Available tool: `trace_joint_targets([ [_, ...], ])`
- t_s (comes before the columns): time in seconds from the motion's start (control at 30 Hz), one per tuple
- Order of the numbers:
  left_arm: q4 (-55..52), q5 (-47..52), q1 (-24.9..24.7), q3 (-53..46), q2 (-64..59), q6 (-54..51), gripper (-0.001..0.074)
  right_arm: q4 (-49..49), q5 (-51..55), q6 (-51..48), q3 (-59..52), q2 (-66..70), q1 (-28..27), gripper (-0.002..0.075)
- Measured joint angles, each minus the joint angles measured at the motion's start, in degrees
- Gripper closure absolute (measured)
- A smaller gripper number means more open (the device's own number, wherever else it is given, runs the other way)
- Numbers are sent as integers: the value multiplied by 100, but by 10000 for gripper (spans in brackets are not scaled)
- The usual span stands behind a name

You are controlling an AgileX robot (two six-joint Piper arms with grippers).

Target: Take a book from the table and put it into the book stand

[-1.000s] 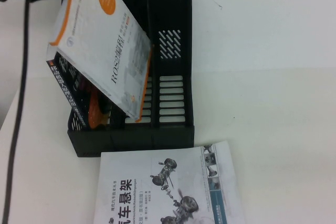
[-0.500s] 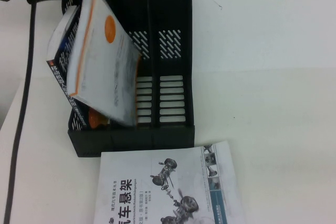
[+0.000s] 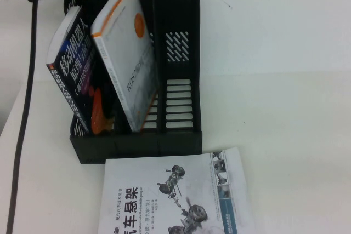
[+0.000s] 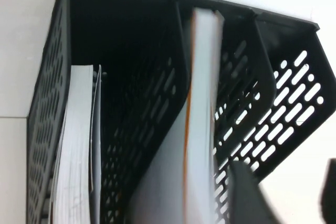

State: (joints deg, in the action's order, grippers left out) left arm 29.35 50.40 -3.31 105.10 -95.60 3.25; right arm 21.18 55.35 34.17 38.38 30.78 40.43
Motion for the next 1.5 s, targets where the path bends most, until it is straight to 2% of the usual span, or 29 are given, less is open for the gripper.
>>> trace_joint_targets([
  [0.17,2,13,0,0,57,-39,656,-53,-2,0,0,0,0,726],
  [0.3,-415,114,0,0,333,-60,721,-80,16,8,0,0,0,726],
  [0.47,-1682,476,0,-49,1044,86,732,5,276,8,0,0,0,726],
  [0.63,-2306,241,0,-974,2265,158,734,448,430,8,0,0,0,726],
  [0.77,-2280,-286,0,-2230,3469,158,734,835,430,8,0,0,0,726],
  [0.9,-2069,-888,0,-3909,4689,79,734,1470,278,53,-12,-11,0,726],
  [1.03,-2005,-1423,0,-5499,5925,-46,734,2209,-269,588,-317,-148,0,726],
  [1.17,-2005,-1876,0,-6784,6952,-133,734,2446,-596,1225,-734,-350,0,726],
  [1.33,-1997,-2319,0,-7682,7850,-164,734,2446,-607,1642,-1326,-403,0,727],
  [1.5,-1994,-2457,0,-7874,8222,-164,735,2423,-584,1863,-1616,-403,0,727],
])
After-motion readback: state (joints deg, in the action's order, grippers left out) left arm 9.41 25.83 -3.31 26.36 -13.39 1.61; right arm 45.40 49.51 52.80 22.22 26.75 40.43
